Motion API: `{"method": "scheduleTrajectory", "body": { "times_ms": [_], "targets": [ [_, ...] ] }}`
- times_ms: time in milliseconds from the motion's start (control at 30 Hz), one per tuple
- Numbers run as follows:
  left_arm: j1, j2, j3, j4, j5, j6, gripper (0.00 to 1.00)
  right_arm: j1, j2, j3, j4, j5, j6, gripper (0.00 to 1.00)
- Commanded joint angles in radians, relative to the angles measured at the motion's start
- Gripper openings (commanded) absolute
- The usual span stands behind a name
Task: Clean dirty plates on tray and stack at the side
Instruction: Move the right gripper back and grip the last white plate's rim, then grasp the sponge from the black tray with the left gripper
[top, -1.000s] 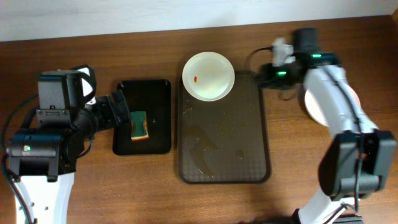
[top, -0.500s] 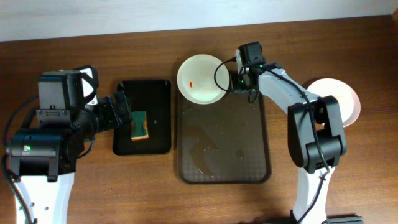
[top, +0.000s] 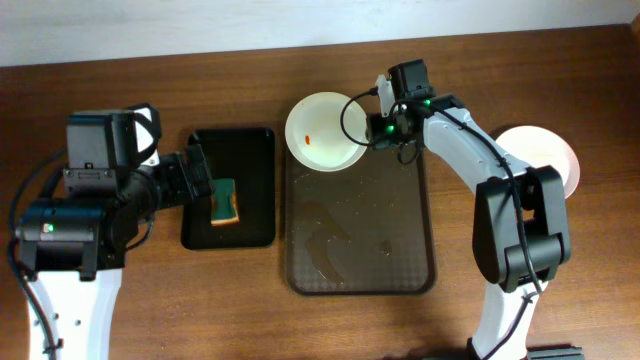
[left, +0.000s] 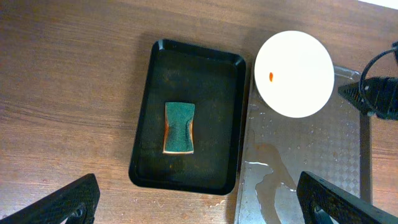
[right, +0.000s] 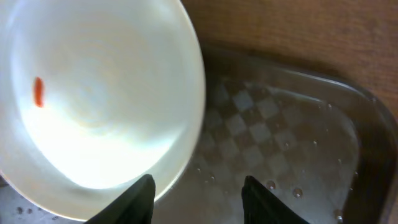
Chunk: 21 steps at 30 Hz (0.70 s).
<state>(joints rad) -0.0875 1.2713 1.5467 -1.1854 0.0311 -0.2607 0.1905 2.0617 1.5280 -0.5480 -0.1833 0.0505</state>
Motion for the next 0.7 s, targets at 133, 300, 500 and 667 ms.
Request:
{"method": "scheduleTrajectory", "body": {
  "times_ms": [133,300,500,667],
  "targets": [
    [0.003,0.045,0.012,0.002,0.015,0.016,1.0,-0.001,0.089,0.011,0.111,-0.037,-0.017,0.48],
    [0.003,0.045,0.012,-0.002,0.015,0.017,1.0,-0.002,0.111,0.011,0.111,-0.03,-0.013,0.13],
    [0.003,0.045,0.012,-0.01,0.015,0.016,1.0,-0.002,0.068,0.011,-0.164,0.048,0.241,0.04],
    [0.002,0.045,0.012,-0.01,0.018,0.016,1.0,-0.001,-0.022,0.011,-0.446,-0.023,0.354,0.1]
  ]
}}
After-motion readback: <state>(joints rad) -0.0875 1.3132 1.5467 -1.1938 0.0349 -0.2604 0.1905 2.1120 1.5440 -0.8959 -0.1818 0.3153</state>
